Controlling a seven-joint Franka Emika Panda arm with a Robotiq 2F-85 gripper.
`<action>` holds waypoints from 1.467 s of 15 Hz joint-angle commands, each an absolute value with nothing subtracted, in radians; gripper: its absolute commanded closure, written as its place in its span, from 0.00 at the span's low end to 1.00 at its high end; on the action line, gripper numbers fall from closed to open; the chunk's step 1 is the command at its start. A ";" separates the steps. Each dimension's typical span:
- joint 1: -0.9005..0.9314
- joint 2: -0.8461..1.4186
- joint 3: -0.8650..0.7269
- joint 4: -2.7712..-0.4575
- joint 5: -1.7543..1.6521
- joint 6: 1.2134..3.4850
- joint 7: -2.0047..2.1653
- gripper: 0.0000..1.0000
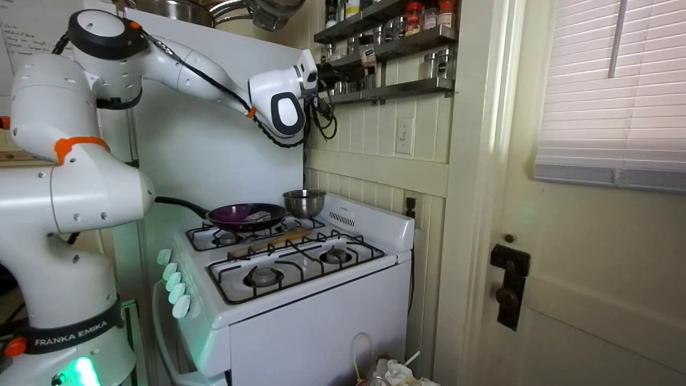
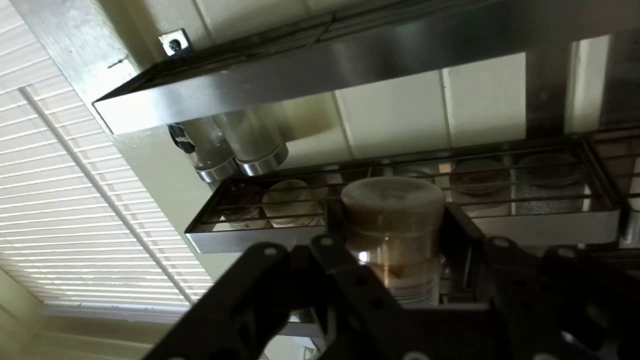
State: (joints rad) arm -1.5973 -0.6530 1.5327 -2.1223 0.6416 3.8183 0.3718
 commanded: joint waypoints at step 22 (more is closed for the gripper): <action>-1.909 -0.743 1.810 -1.894 0.652 3.859 0.402 0.75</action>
State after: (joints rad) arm -1.8741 -0.7045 1.7999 -1.9284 0.6404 3.8679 0.3795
